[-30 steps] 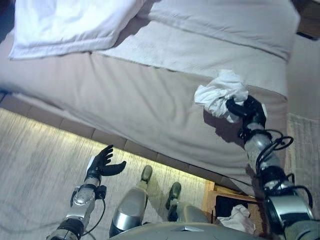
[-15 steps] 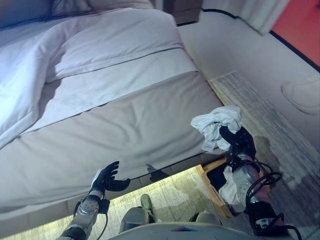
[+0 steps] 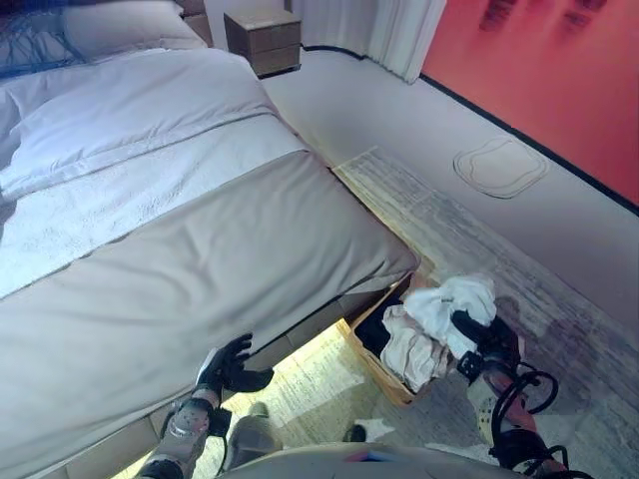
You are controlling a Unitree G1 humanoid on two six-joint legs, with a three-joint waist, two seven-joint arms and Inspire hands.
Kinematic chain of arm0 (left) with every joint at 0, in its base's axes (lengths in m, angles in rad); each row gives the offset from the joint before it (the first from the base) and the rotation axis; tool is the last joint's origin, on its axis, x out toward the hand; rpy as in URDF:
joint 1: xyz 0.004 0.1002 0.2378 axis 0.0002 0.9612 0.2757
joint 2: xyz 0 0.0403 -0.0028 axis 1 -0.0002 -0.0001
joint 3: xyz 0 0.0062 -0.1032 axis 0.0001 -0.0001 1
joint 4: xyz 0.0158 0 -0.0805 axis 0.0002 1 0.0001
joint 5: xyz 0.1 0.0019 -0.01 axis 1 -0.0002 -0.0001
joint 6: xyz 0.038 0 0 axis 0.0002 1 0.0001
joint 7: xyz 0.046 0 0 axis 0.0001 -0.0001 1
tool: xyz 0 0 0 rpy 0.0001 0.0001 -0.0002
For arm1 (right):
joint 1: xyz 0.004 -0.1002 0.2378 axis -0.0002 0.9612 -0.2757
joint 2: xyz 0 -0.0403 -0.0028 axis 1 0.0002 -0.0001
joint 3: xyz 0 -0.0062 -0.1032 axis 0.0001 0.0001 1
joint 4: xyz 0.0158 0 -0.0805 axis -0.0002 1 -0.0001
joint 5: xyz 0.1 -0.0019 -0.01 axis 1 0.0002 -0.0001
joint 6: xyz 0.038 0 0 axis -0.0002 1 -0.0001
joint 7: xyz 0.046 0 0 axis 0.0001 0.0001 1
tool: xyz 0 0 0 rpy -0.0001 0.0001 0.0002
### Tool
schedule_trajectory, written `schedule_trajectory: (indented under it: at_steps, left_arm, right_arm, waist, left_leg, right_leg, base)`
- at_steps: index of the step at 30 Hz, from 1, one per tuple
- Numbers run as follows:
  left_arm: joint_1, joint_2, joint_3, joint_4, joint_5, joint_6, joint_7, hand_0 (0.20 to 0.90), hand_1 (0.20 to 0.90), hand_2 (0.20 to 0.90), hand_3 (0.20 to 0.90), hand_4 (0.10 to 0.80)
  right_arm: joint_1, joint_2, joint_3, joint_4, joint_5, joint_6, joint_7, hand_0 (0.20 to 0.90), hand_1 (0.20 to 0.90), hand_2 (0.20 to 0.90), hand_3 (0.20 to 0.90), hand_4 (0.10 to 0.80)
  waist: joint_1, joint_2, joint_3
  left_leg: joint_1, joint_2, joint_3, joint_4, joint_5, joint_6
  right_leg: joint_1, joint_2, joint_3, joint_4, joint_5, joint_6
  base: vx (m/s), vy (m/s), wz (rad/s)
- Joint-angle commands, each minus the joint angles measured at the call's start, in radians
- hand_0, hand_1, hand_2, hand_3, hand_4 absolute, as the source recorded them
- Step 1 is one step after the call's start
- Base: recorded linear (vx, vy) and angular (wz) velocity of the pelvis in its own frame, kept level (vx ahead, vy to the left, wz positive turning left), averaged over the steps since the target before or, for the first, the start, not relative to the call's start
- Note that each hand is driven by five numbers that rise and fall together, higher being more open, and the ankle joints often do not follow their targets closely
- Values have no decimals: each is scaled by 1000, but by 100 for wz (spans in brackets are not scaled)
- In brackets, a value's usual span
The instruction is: Pick up the clothes from the bed and place them into the basket
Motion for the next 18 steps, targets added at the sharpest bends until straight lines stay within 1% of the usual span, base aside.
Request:
schedule_trajectory:
  at_steps: [1,3,6,7,8,9,11,13,14,16,17,18]
  left_arm:
    - [-41,44,-16,-21,67,-78,-30,900,900,900,900,800]
    - [-52,56,-31,-17,51,-80,-35,900,900,900,900,800]
    - [-73,69,-38,-23,22,-81,-45,900,900,900,900,800]
    - [-73,69,-38,-25,21,-81,-46,900,900,900,900,800]
    - [-74,67,-48,-36,5,-94,-48,900,900,900,900,800]
    - [-75,67,-48,-36,3,-94,-47,900,900,900,900,800]
    - [-96,68,-64,-51,-32,-108,-37,900,900,900,900,800]
    - [-130,64,-79,-49,-66,-128,-28,900,900,900,900,800]
    - [-136,62,-82,-49,-69,-129,-26,900,900,900,900,800]
    - [-144,55,-89,-59,-78,-141,-26,900,900,900,900,800]
    - [-144,50,-109,-73,-87,-167,-15,900,900,900,900,800]
    - [-144,50,-114,-79,-88,-170,-9,900,900,900,900,800]
  right_arm:
    - [-107,-89,-36,13,-32,-89,-10,300,300,300,200,100]
    - [-110,-90,-44,53,-46,-98,-24,300,300,300,200,100]
    - [-131,-96,-42,119,-51,-104,-64,300,300,300,200,100]
    - [-133,-96,-42,123,-49,-102,-68,300,300,300,200,100]
    - [-157,-110,-49,149,-33,-101,-86,300,300,300,200,100]
    - [-160,-112,-50,152,-32,-101,-86,300,300,300,200,100]
    - [-219,-147,-57,190,-22,-112,-105,300,300,300,200,100]
    - [-322,-192,-53,205,-28,-103,-149,300,300,300,200,100]
    - [-340,-201,-51,202,-32,-106,-166,300,300,300,200,100]
    - [-401,-247,-53,186,-61,-118,-212,300,300,300,200,100]
    - [-456,-307,-48,167,-108,-141,-268,300,300,300,200,100]
    - [-469,-321,-45,160,-113,-147,-287,300,300,300,200,100]
  waist:
    - [34,42,-7]
    - [32,53,-10]
    - [37,75,-7]
    - [38,77,-7]
    - [42,93,3]
    - [42,94,3]
    - [50,119,42]
    - [55,148,101]
    - [56,155,113]
    - [58,183,151]
    - [54,212,187]
    - [53,218,194]
  left_leg:
    - [-95,24,26,-68,155,-11]
    - [-90,25,29,-68,153,-11]
    - [-98,6,4,-67,150,-5]
    - [-100,5,2,-66,150,-5]
    - [-113,-3,-11,-64,151,-3]
    - [-115,-3,-12,-63,151,-3]
    - [-154,-18,-29,-45,151,-2]
    - [-209,-32,-49,-15,153,-11]
    - [-222,-35,-53,-8,156,-14]
    - [-271,-44,-62,10,167,-20]
    - [-316,-48,-63,33,173,-25]
    - [-328,-49,-62,41,174,-26]
  right_leg:
    - [131,-17,-77,79,-10,69]
    - [131,-20,-80,92,-20,70]
    - [107,-29,-97,126,-39,68]
    - [104,-30,-99,130,-40,68]
    - [74,-39,-111,153,-47,64]
    - [70,-40,-111,157,-49,64]
    - [22,-50,-124,188,-59,55]
    - [-38,-64,-133,242,-84,40]
    - [-49,-67,-135,252,-88,37]
    - [-95,-74,-141,281,-99,29]
    - [-153,-82,-141,317,-105,25]
    - [-168,-85,-140,327,-106,24]
  base:
    - [163,38,-64]
    - [114,35,-8]
    - [67,29,11]
    - [0,45,8]
    - [-26,35,8]
    - [-83,51,8]
    - [-217,27,6]
    - [-293,20,10]
    - [-225,30,1]
    - [-231,55,-4]
    - [-242,73,2]
    - [-238,79,3]
